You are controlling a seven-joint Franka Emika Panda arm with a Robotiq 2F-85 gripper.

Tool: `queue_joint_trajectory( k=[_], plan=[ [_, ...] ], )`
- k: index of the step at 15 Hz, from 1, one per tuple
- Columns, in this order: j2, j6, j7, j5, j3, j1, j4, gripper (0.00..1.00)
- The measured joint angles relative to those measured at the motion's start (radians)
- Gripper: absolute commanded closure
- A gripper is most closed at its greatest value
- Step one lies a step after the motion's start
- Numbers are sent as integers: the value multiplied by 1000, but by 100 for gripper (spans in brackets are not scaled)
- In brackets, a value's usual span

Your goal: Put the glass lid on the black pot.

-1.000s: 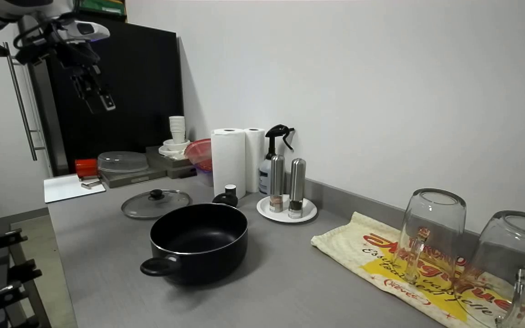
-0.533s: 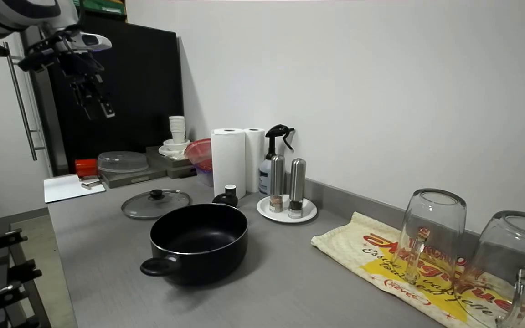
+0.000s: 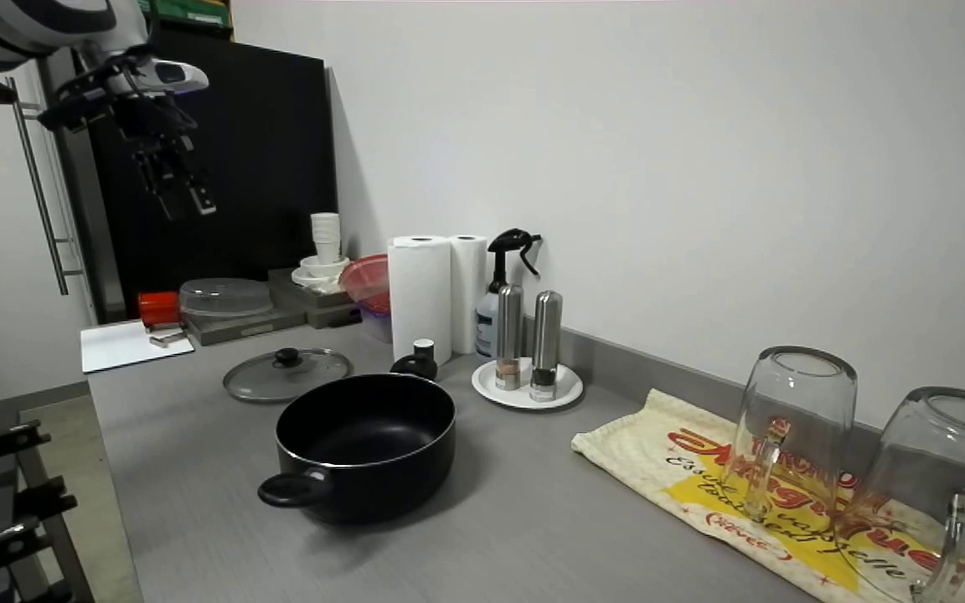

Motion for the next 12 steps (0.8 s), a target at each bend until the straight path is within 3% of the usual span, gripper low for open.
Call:
queue_joint_trajectory(
  k=[7,12],
  plan=[
    [220,-18,32,-260,59,63,281,0],
    [510,-13,16,-311,14,187,470,0]
  ],
)
